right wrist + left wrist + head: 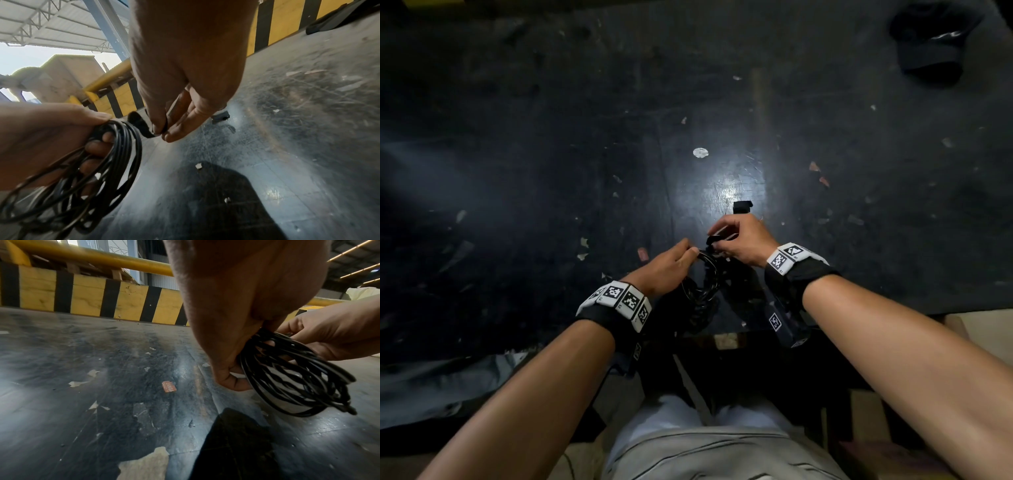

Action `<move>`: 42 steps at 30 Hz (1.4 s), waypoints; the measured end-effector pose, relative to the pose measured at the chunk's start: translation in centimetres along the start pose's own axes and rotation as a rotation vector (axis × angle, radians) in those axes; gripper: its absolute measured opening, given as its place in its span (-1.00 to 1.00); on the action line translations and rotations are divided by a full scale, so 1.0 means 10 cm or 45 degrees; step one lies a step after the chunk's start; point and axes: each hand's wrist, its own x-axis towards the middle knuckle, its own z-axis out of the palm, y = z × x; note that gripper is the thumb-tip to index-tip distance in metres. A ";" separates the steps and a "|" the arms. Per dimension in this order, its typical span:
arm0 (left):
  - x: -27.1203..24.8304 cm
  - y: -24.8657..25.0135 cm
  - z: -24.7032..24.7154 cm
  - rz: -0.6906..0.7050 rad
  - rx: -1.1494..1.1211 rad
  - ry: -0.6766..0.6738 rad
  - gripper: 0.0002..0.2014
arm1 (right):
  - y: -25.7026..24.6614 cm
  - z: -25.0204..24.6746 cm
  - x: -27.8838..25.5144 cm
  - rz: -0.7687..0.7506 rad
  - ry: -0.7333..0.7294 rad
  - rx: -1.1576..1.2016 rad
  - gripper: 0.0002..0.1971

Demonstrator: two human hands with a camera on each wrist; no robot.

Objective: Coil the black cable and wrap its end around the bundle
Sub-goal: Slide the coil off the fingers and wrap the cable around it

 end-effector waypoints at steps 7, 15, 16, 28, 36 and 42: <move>-0.07 -0.03 -0.03 0.043 -0.182 0.058 -0.66 | -0.06 -0.02 -0.11 0.033 0.070 -0.014 -0.81; -0.10 -0.02 -0.02 0.052 -0.076 0.091 -0.67 | -0.07 0.03 -0.27 0.062 -0.017 0.205 -0.80; -0.12 -0.02 -0.01 0.050 -0.067 0.080 -0.66 | -0.09 0.02 -0.30 0.086 -0.067 0.303 -0.82; -0.32 0.10 0.03 0.012 -0.063 -0.022 -0.66 | -0.16 -0.11 -0.46 0.246 -0.194 0.825 -0.77; -0.44 0.17 0.04 0.037 0.027 -0.020 -0.67 | -0.26 -0.13 -0.50 0.312 -0.335 0.734 -0.83; -0.51 0.22 0.06 0.018 0.093 -0.031 -0.66 | -0.29 -0.15 -0.58 0.407 -0.440 0.784 -0.87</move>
